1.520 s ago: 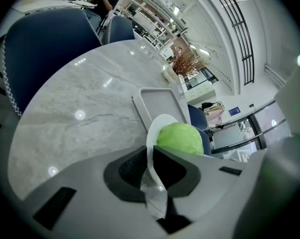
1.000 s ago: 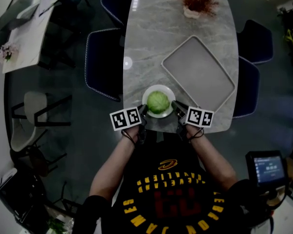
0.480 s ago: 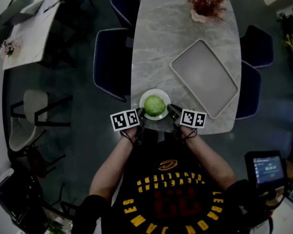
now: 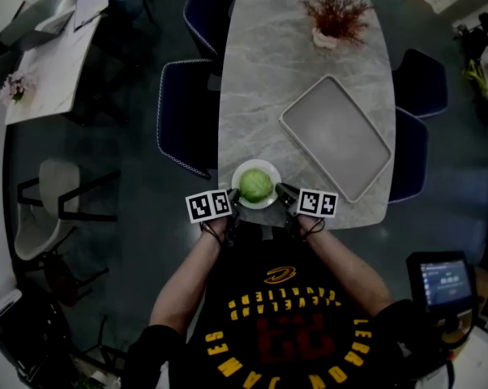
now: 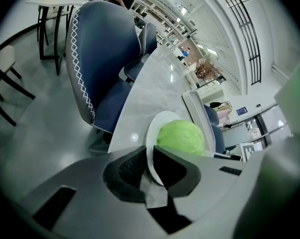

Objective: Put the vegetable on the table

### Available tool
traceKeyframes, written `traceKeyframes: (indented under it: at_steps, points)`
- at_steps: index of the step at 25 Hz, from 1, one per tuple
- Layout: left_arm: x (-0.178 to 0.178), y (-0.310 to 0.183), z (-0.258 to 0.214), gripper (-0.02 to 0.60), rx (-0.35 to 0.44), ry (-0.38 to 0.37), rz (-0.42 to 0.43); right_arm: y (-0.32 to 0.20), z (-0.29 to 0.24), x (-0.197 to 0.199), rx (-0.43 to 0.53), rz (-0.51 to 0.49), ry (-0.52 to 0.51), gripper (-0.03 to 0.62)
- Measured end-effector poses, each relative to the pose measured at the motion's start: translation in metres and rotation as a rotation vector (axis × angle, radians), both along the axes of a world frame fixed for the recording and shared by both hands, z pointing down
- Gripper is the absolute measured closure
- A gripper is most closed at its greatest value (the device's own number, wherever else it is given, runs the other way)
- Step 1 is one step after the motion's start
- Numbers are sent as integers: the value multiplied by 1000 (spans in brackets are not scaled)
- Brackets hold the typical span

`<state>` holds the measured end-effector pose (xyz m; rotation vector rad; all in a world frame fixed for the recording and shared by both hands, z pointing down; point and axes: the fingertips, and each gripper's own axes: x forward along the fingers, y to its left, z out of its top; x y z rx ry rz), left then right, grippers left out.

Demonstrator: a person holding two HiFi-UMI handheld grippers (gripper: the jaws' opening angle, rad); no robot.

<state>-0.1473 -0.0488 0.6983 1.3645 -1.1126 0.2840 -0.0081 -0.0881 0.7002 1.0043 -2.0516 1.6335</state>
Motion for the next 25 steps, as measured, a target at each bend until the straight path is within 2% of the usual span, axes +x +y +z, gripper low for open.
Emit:
traceKeyframes:
  at_steps: [4,8,12,18,23,24,25]
  points:
    - [-1,0,0,540,13,20,-15,1,1,0,-2,-10,5,553]
    - [-18,-3,-8,540,53,1,-76,0,1,3,0,-34,80,551]
    - [-33,-7,-26,540,119,-12,-100,-18,-10,24,52,31,138,553]
    - [-33,-20,-75,540,271,3,-77,-58,-72,45,248,113,124,553]
    - [-21,-43,-133,540,415,-8,-25,-74,-159,29,424,82,24,553]
    - [-17,-49,-147,540,444,2,-16,-75,-178,23,471,65,5,589]
    - [-12,-54,-162,540,474,18,-10,-77,-197,17,520,46,-7,589]
